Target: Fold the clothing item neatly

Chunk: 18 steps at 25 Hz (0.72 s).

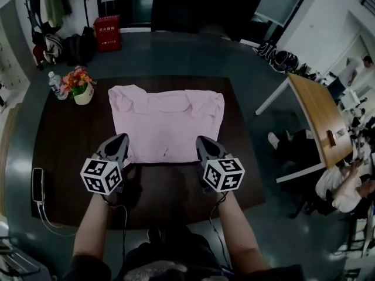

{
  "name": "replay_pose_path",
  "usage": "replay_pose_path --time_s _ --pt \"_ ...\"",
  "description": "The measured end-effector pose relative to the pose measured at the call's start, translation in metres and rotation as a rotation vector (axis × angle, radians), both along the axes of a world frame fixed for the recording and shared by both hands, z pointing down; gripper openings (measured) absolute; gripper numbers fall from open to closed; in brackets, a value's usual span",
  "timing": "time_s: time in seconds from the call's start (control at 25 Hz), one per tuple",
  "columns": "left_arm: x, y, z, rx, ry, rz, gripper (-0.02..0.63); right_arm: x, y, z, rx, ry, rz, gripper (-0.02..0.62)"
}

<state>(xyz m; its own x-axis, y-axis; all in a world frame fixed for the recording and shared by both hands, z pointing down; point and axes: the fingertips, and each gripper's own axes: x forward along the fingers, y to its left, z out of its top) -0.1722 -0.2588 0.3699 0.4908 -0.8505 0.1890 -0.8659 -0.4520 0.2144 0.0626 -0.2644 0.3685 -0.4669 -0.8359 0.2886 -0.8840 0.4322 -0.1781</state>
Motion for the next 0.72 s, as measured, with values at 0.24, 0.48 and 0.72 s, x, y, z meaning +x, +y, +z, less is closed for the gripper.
replay_pose_path --time_s 0.24,0.48,0.72 --pt "0.027 0.089 0.003 -0.013 -0.060 0.175 0.011 -0.024 0.088 -0.017 0.025 -0.003 -0.028 -0.006" --pt "0.048 0.162 -0.014 0.001 0.010 0.209 0.010 -0.029 0.149 -0.036 0.066 -0.032 -0.071 -0.006" --pt "0.094 0.229 -0.010 0.008 0.025 0.208 0.011 0.008 0.220 -0.024 0.091 0.010 -0.077 -0.006"
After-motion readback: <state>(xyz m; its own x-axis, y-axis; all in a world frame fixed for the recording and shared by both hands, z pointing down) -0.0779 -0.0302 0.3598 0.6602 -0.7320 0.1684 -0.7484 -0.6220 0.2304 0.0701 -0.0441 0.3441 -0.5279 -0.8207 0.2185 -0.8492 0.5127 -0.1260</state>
